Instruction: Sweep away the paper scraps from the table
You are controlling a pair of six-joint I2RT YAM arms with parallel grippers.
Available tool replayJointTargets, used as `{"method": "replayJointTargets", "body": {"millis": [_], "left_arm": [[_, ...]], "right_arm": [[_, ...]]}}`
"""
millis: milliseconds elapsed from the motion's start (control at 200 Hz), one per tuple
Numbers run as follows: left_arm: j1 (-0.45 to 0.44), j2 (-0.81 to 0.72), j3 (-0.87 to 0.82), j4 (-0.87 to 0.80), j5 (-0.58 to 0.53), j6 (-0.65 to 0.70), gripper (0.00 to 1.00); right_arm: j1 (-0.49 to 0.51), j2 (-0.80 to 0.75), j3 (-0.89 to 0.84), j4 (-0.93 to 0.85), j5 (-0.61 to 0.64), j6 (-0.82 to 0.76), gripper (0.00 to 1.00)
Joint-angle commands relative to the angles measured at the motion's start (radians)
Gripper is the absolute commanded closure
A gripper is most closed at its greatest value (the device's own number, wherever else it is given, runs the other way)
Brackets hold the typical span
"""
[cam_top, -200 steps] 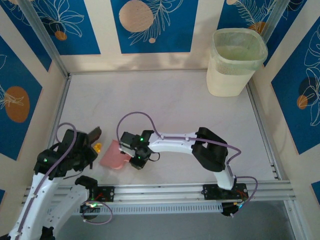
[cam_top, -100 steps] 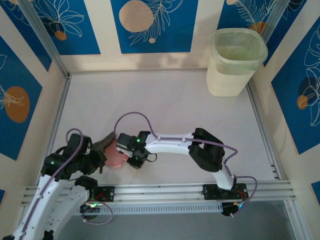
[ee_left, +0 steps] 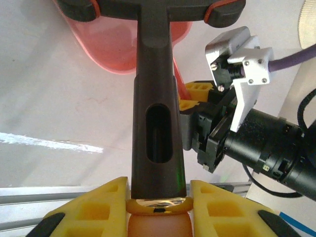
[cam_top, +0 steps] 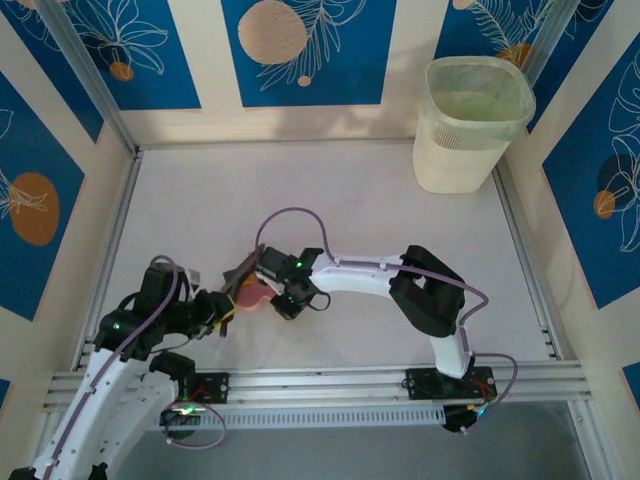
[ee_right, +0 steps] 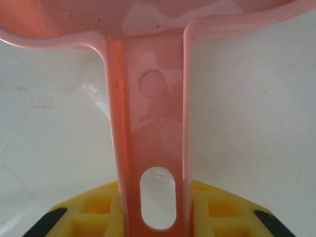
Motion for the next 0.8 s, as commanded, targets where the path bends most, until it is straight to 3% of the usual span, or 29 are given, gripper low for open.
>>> {"method": "replayJointTargets", "body": {"millis": [0,270,570,795], "left_arm": [[0.004,0.008,-0.002,0.007,0.034,-0.017,1.0],[0.005,-0.003,-0.009,0.186,-0.057,-0.039,1.0],[0.001,0.104,-0.071,0.653,-0.078,-0.062,1.0],[-0.085,0.219,-0.09,0.818,-0.162,0.016,1.0]], "right_arm": [[-0.029,-0.065,-0.042,0.052,0.009,0.039,1.0],[-0.082,-0.167,-0.131,0.131,0.045,0.063,1.0],[-0.182,-0.359,-0.224,0.142,0.069,0.116,1.0],[-0.326,-0.537,-0.291,0.04,0.064,0.175,1.0]]}}
